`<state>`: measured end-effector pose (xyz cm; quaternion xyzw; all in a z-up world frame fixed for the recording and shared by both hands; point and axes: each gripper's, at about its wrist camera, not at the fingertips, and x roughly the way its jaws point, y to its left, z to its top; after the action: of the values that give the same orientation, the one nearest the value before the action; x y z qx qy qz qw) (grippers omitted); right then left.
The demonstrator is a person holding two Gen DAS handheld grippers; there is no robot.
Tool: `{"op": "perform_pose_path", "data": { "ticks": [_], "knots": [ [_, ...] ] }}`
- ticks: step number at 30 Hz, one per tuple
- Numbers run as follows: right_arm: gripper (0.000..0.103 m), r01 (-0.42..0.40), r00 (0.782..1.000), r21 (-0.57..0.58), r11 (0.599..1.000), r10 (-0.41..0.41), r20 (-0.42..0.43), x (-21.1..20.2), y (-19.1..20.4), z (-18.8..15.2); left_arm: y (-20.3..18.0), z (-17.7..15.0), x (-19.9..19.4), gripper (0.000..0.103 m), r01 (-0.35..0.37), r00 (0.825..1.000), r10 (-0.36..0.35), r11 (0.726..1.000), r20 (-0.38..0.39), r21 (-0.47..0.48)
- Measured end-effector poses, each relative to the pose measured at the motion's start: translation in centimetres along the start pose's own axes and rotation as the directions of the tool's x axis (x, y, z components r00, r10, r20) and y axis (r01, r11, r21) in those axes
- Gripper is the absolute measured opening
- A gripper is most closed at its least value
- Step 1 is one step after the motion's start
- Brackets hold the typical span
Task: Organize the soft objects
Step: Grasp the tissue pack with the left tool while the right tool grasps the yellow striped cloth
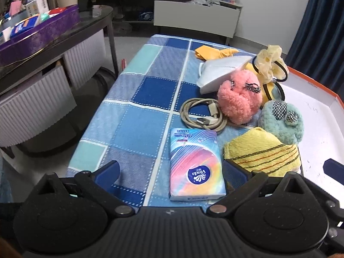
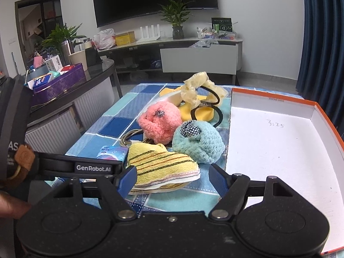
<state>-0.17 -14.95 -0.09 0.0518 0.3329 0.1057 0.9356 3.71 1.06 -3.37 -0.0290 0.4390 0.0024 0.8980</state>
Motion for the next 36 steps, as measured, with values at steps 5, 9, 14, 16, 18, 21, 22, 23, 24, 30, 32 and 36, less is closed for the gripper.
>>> {"op": "perform_pose_path", "data": {
  "ticks": [5, 9, 14, 16, 18, 21, 22, 23, 24, 30, 32, 36],
  "knots": [
    [0.086, -0.004, 1.0, -0.002, 1.0, 0.004, -0.009, 0.3, 0.0, -0.1, -0.1, -0.2, 1.2, 0.098, -0.002, 1.0, 0.002, 1.0, -0.02, 0.002],
    [0.086, -0.008, 1.0, 0.004, 1.0, 0.009, -0.024, 0.8, -0.1, 0.0, -0.2, -0.3, 1.0, 0.084, -0.003, 1.0, 0.002, 1.0, 0.01, 0.03],
    [0.086, -0.041, 0.999, -0.012, 0.999, 0.041, -0.035, 1.5, 0.9, 0.1, 0.6, -0.1, 0.4, 0.054, 0.014, 1.0, -0.015, 0.999, 0.02, 0.043],
    [0.087, -0.046, 0.998, -0.018, 0.999, 0.046, -0.033, 2.0, 1.4, 0.2, 1.3, -0.2, 0.2, 0.054, 0.021, 0.999, -0.022, 1.0, 0.03, 0.02],
    [0.087, -0.046, 0.998, -0.023, 0.999, 0.045, -0.049, 2.7, 1.8, 0.3, 1.8, -0.2, 0.0, 0.054, 0.018, 0.999, -0.019, 1.0, 0.033, 0.009],
    [0.088, -0.034, 0.996, -0.016, 0.999, 0.032, -0.083, 4.0, 2.0, 0.5, 2.4, 0.0, -0.4, 0.054, 0.016, 0.999, -0.016, 1.0, 0.043, -0.005],
    [0.088, -0.04, 0.996, -0.012, 0.999, 0.039, -0.077, 4.4, 2.2, 0.6, 2.6, 0.0, -0.4, 0.054, 0.016, 0.999, -0.016, 1.0, 0.043, -0.009],
    [0.088, -0.029, 0.997, -0.026, 0.999, 0.028, -0.069, 4.8, 2.3, 0.6, 2.8, 0.0, -0.4, 0.054, 0.019, 0.999, -0.018, 1.0, 0.041, -0.017],
    [0.088, -0.02, 0.997, -0.036, 0.999, 0.017, -0.071, 5.2, 2.4, 0.7, 2.9, 0.0, -0.4, 0.054, 0.021, 0.999, -0.02, 0.999, 0.041, -0.024],
    [0.032, -0.055, 0.995, -0.028, 0.998, 0.052, -0.082, 4.9, 1.5, 0.9, 3.1, -0.2, -1.2, 0.054, 0.039, 0.998, -0.036, 0.999, 0.058, -0.035],
    [0.029, -0.07, 0.996, -0.021, 0.997, 0.069, -0.063, 3.9, 1.1, 1.0, 3.0, -0.1, -1.6, 0.054, 0.046, 0.997, -0.044, 0.998, 0.068, -0.036],
    [0.028, -0.072, 0.997, -0.024, 0.997, 0.071, -0.04, 1.7, 0.1, 1.6, 2.6, 0.1, -2.6, 0.053, 0.047, 0.995, -0.045, 0.999, 0.088, -0.021]
  ]
}}
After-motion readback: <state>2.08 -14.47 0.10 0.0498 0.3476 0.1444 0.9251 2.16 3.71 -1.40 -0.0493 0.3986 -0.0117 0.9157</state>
